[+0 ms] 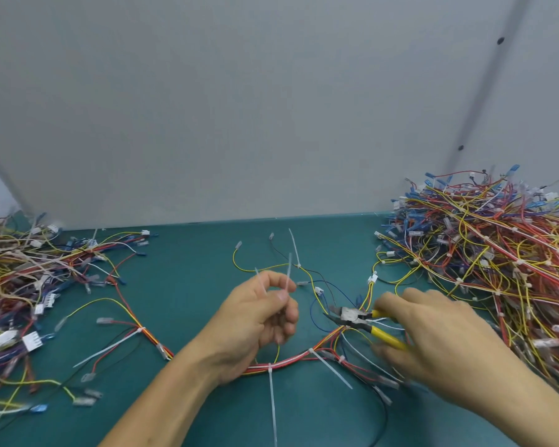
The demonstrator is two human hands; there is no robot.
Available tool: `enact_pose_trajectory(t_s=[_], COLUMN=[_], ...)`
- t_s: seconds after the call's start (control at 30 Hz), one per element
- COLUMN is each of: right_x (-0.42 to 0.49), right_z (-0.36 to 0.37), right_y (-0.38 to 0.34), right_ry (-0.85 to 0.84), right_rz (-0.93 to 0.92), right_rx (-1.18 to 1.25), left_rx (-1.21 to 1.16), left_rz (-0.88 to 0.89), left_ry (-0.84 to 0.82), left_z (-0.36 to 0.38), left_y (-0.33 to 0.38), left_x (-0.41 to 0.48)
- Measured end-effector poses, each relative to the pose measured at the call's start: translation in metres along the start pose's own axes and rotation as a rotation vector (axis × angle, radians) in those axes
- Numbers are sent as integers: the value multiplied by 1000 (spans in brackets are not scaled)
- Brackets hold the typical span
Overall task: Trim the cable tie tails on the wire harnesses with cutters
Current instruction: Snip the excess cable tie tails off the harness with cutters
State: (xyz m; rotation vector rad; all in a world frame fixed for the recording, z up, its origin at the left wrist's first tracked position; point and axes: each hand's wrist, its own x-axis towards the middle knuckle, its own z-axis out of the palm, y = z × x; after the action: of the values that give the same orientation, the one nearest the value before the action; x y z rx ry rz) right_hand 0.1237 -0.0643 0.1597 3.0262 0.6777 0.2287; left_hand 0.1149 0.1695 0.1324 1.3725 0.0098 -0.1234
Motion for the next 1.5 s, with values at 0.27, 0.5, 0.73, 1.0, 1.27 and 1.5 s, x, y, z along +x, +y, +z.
enact_pose_trajectory(t_s=[0.27, 0.5, 0.73, 1.0, 1.27, 1.5], right_x=[13, 10, 8, 7, 8, 10], right_z=[28, 34, 30, 34, 36, 43], right_y=[-7, 0, -2, -4, -1, -5], right_ry=[49, 65, -49, -59, -38, -32], right_rz=[108, 72, -15, -143, -119, -141], right_rx=[68, 34, 14, 30, -7, 39], left_rx=[560, 1125, 881, 892, 862, 839], left_rz=[239, 443, 298, 255, 225, 212], left_ry=[17, -1, 107, 93, 64, 42], left_z=[-1, 13, 4, 1, 1, 0], left_y=[-24, -41, -33, -34, -33, -32], left_x=[-19, -13, -5, 0, 0, 0])
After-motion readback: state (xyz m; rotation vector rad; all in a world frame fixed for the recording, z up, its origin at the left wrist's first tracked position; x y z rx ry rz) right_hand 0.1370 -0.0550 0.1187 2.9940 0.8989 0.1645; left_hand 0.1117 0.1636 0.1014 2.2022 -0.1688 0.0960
